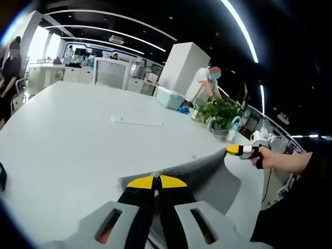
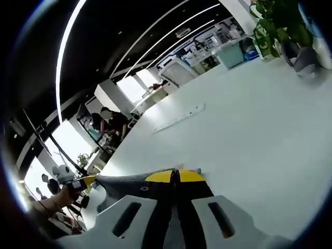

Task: Fold the towel on the table until its edges align and the towel forms a compact rectangular stack.

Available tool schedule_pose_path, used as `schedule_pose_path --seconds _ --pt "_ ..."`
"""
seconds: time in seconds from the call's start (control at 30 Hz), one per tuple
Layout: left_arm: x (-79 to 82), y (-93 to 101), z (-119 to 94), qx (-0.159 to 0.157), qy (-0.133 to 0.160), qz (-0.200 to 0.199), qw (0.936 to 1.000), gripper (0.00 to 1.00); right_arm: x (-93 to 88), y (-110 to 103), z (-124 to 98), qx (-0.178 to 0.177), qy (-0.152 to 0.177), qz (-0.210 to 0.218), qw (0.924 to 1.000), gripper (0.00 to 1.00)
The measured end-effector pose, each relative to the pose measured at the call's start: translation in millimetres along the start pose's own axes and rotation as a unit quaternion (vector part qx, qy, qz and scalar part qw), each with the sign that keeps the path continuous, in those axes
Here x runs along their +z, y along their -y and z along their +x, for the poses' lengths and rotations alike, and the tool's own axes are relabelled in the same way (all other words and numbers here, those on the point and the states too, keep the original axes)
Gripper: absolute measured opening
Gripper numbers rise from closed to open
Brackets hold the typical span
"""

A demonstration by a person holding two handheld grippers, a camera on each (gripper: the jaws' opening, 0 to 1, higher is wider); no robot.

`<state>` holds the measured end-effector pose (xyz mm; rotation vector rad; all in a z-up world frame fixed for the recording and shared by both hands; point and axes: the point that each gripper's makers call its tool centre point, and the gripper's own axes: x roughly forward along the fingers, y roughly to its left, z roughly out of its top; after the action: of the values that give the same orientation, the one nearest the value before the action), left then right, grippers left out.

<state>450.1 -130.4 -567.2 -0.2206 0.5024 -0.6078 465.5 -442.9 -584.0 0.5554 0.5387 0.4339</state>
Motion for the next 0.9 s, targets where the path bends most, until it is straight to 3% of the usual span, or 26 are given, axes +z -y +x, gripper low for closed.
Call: schedule_pose_path --seconds 0.9 --pt "-16.1 -27.1 26 0.017 -0.035 -0.016 0.9991 0.02 -6.8 16 25 -0.011 -0.043 -0.014 0.9989 0.00"
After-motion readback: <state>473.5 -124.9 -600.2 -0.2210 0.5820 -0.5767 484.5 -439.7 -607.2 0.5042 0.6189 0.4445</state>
